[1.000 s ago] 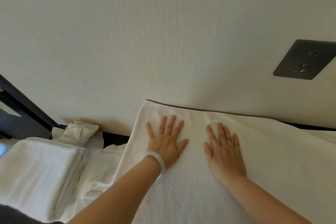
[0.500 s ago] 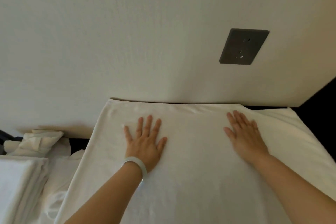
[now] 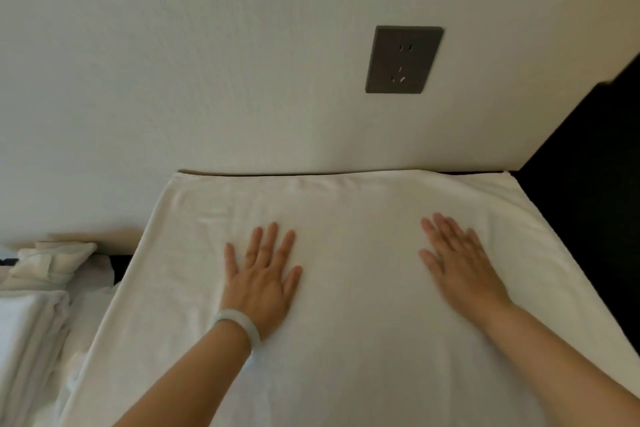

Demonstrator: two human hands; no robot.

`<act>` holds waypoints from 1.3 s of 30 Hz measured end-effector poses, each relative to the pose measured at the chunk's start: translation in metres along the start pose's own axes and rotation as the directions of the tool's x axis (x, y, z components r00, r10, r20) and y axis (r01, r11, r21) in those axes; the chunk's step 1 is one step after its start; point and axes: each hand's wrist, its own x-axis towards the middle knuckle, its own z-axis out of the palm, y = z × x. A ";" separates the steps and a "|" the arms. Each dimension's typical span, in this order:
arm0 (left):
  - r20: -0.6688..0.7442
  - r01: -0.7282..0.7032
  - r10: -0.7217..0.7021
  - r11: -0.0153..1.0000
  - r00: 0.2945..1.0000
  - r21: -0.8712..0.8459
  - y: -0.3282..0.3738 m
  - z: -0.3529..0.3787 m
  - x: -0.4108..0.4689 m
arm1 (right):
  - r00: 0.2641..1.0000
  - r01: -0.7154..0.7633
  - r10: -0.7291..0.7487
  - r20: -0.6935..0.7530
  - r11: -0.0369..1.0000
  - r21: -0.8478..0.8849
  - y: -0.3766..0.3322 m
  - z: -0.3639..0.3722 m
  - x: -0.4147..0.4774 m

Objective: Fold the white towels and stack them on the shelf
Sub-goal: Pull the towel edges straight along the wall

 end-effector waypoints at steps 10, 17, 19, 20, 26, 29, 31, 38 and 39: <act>0.001 -0.115 0.115 0.992 0.993 -0.057 0.047 0.011 -0.064 | 0.954 0.299 -0.299 -0.011 0.953 0.050 -0.040 0.014 -0.069; 0.047 0.085 -0.081 0.994 0.996 -0.071 0.035 0.000 -0.055 | 0.939 -0.328 0.326 0.112 0.945 -0.001 0.054 -0.005 -0.046; 0.027 0.094 -0.092 0.990 0.995 -0.105 0.058 0.001 -0.065 | 0.963 -0.265 0.265 0.057 0.964 0.002 0.029 -0.005 -0.056; 0.001 0.038 -0.038 0.994 0.999 -0.101 0.072 0.003 -0.072 | 0.987 -0.160 0.159 0.032 0.987 0.004 0.010 -0.002 -0.065; 0.016 -0.113 0.113 0.993 0.993 -0.035 0.106 0.017 -0.091 | 1.000 -0.027 0.028 -0.011 0.998 0.064 0.034 0.023 -0.120; 0.022 -0.114 0.115 0.993 0.993 -0.021 0.107 0.014 -0.093 | 0.929 -0.369 0.368 0.034 0.928 0.055 0.098 0.015 -0.130; 0.034 -0.110 0.110 0.994 0.993 -0.006 0.108 0.014 -0.092 | 0.898 -0.435 0.430 0.098 0.900 0.039 0.101 0.010 -0.129; 0.074 -0.050 0.055 0.996 0.996 -0.068 0.107 0.014 -0.106 | 0.999 0.036 -0.038 0.016 0.996 0.079 -0.014 0.016 -0.146; 0.078 -0.044 0.049 0.997 0.996 -0.065 0.102 0.015 -0.111 | 0.993 0.103 -0.106 0.053 0.994 0.048 -0.026 0.022 -0.149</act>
